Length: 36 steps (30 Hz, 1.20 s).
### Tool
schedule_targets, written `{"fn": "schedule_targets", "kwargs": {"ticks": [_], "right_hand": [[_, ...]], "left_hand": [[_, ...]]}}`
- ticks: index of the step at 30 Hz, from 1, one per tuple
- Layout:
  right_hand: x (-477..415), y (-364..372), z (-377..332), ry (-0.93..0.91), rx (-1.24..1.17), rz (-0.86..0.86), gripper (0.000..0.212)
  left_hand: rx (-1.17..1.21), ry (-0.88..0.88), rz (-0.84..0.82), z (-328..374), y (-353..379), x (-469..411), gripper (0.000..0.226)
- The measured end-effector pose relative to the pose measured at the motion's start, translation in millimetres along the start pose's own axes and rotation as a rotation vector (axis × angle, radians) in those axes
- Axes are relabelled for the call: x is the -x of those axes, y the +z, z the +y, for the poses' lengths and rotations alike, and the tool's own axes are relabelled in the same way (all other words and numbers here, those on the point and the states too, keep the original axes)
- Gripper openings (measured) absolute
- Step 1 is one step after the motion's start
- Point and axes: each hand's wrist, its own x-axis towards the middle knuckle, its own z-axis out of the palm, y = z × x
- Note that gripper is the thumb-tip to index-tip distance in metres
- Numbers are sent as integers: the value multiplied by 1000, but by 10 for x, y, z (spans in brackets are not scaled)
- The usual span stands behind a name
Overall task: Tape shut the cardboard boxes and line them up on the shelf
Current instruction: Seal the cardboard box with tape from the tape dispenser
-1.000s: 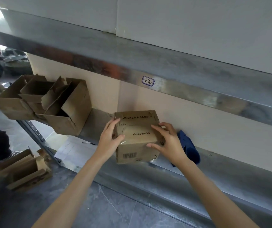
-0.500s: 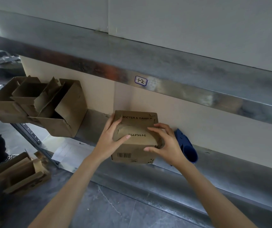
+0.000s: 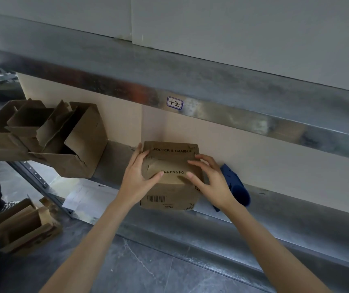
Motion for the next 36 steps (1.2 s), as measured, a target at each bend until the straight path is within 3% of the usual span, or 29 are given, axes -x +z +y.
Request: {"fn": "schedule_targets", "kwargs": {"ticks": [6, 10, 18, 21, 24, 29, 36], "right_hand": [[-241, 202, -81, -12, 104, -29, 49], [-258, 296, -26, -23, 170, -30, 52], [-326, 146, 30, 9, 65, -54, 42], [-442, 41, 72, 65, 78, 21, 39], [-573, -11, 106, 96, 144, -56, 48], [-596, -78, 139, 96, 48, -164, 48], [-368, -199, 179, 147, 8, -90, 41]], "left_hand": [[-154, -52, -58, 144, 64, -194, 93], [-186, 13, -35, 99, 102, -190, 91], [-112, 10, -108, 74, 36, -232, 92], [-91, 48, -56, 85, 10, -144, 84], [-93, 89, 9, 73, -20, 20, 77], [-102, 102, 57, 62, -89, 192, 77], [-112, 58, 111, -71, -212, 58, 63]]}}
